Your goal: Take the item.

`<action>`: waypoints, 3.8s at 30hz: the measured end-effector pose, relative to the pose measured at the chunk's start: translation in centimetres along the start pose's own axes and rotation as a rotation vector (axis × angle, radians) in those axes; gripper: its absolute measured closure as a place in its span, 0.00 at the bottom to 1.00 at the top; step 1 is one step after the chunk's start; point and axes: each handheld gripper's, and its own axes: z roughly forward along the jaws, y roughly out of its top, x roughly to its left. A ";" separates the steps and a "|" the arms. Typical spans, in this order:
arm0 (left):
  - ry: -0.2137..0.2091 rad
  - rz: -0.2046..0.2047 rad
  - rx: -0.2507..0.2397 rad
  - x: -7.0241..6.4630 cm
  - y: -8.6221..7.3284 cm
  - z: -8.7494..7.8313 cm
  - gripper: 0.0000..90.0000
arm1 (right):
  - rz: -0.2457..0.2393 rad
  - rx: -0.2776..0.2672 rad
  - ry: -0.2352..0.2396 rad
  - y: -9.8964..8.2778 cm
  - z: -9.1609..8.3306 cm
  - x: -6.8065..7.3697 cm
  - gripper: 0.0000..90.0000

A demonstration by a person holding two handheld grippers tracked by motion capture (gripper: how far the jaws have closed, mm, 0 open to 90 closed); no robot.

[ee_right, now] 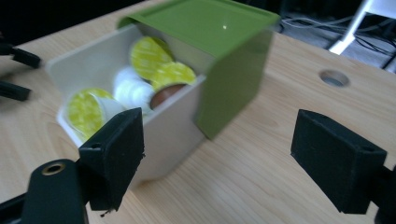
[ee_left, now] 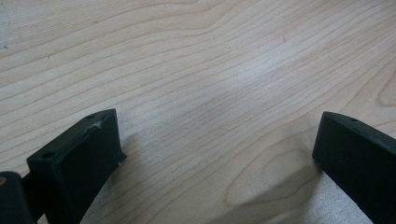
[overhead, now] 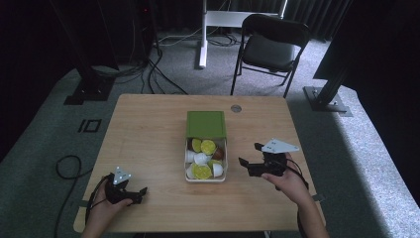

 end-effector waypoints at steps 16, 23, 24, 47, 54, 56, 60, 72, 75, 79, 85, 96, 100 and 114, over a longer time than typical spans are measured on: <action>-0.001 0.002 0.002 0.0 0.0 0.0 0.02 | -0.083 -0.017 0.134 2.1 3.4 4.4 0.19; -0.001 0.000 0.002 0.0 0.0 0.0 0.02 | -0.095 -0.004 0.183 2.2 5.1 6.1 0.19; -0.001 0.000 0.002 0.0 0.0 0.0 0.02 | -0.107 0.001 0.184 2.2 5.3 6.3 0.19; 0.000 0.001 0.001 0.0 0.0 0.0 0.02 | -0.173 0.113 0.065 -0.3 8.9 10.2 0.58; 0.000 0.002 0.001 0.0 0.0 0.0 0.02 | -0.172 0.160 0.005 -1.0 10.1 10.6 0.57; 0.000 0.001 0.001 0.0 0.0 0.0 0.02 | -0.155 0.167 0.004 -1.1 10.3 10.6 0.55; 0.000 0.001 0.001 0.0 0.0 0.0 0.02 | -0.139 0.175 -0.003 -1.1 10.7 10.8 0.50; 0.000 0.001 0.001 0.0 0.0 0.0 0.02 | -0.086 0.187 -0.006 -0.9 10.9 10.8 0.52; 0.000 0.001 0.001 0.0 0.0 0.0 0.02 | -0.108 0.191 -0.006 -0.8 10.6 10.6 0.57; 0.000 0.001 0.001 0.0 0.0 0.0 0.02 | -0.107 0.198 0.001 -0.7 10.6 10.4 0.57; 0.000 0.001 0.001 0.0 0.0 0.0 0.02 | -0.094 0.228 0.009 -0.7 11.3 10.7 0.44; 0.000 0.001 0.001 0.0 0.0 0.0 0.02 | -0.165 0.219 -0.004 -0.2 10.7 10.7 0.67; 0.000 -0.002 -0.001 0.0 0.0 0.0 0.02 | -0.147 0.206 0.016 0.0 10.4 10.5 0.70; 0.000 0.000 -0.001 0.0 0.0 0.0 0.02 | -0.118 0.148 0.020 1.2 8.7 9.3 0.72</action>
